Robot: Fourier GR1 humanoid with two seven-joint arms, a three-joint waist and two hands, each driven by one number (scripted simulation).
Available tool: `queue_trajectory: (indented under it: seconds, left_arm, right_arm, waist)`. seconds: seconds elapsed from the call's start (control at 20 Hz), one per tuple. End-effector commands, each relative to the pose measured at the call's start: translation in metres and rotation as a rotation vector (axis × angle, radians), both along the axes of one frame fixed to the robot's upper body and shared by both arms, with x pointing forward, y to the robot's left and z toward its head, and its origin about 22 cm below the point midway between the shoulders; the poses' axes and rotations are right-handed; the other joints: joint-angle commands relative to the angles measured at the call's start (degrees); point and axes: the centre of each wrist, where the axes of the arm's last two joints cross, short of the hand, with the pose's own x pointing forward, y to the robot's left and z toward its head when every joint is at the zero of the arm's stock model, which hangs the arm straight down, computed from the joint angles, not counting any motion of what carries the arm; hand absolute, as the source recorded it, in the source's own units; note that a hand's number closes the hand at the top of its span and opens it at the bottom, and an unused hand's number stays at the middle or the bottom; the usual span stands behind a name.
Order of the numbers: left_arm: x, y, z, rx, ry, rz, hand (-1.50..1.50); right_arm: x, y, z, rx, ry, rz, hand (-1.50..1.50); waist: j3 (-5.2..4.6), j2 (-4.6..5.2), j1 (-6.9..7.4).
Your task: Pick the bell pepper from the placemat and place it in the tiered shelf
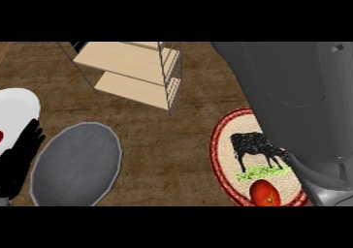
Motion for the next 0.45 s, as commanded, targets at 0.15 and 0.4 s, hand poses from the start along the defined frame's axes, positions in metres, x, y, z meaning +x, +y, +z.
queue_trajectory:
  seconds: [0.15, 0.4]
  left_arm:
    - [-0.016, 0.011, -0.007, -0.003, 0.030, 0.042, 0.00]
    - [-0.022, 0.018, -0.011, -0.001, 0.041, 0.077, 0.00]
  right_arm:
    - [-0.033, -0.050, 0.025, 0.039, 0.169, -0.066, -1.50]
    - [-0.066, -0.081, 0.040, 0.038, 0.102, -0.042, -1.50]
  waist:
    - [0.16, -1.34, -2.86]
    - [0.15, -2.16, -4.73]
